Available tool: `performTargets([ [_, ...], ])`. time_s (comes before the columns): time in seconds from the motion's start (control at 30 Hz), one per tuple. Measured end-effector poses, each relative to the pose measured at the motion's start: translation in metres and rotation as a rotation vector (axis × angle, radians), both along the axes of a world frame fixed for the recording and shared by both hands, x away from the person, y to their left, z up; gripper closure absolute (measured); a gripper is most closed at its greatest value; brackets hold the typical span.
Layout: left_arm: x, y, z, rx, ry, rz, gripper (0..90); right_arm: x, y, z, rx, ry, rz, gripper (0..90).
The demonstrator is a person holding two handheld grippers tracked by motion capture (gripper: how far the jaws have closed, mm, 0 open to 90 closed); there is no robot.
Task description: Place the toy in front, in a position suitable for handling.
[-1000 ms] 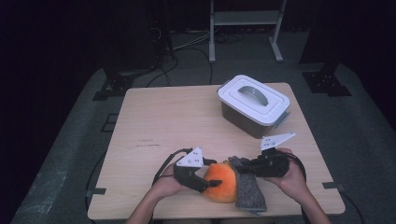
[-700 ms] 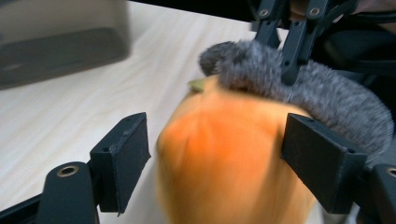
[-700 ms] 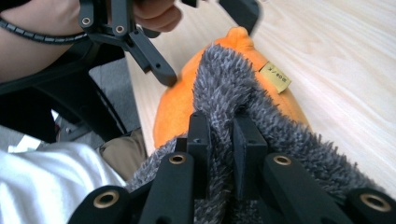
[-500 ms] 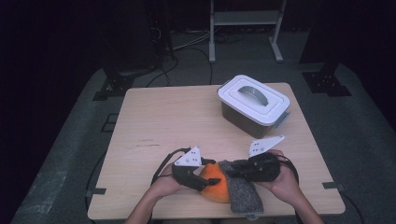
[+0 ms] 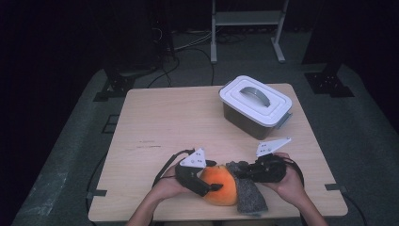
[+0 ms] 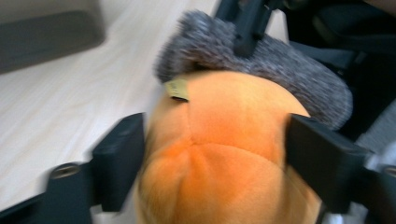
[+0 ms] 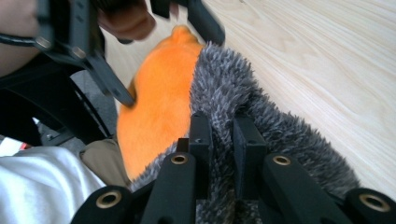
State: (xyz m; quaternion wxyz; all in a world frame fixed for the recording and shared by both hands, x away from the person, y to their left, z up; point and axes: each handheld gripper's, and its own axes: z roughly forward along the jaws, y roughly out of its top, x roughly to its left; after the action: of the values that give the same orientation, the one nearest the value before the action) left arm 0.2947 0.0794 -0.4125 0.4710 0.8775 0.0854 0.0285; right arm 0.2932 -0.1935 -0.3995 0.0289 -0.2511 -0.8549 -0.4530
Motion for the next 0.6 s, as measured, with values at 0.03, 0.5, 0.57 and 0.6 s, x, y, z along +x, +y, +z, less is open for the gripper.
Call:
performTargets([
  [0.03, -0.001, 0.001, -0.001, -0.003, -0.025, 0.006, 30.7, -0.001, 0.001, 0.000, 0.001, 0.001, 0.000, 79.1],
  [0.5, 0.006, 0.008, -0.003, -0.062, -0.068, 0.052, 27.4, 0.000, 0.012, 0.006, 0.035, -0.033, -0.001, 79.7],
  [0.57, 0.005, 0.009, -0.002, -0.049, -0.081, 0.034, 29.2, 0.000, 0.012, 0.009, 0.041, -0.048, -0.006, 79.6],
  [0.6, 0.003, 0.009, -0.002, -0.050, -0.086, 0.016, 32.0, 0.000, 0.011, 0.010, 0.051, -0.059, -0.013, 79.5],
])
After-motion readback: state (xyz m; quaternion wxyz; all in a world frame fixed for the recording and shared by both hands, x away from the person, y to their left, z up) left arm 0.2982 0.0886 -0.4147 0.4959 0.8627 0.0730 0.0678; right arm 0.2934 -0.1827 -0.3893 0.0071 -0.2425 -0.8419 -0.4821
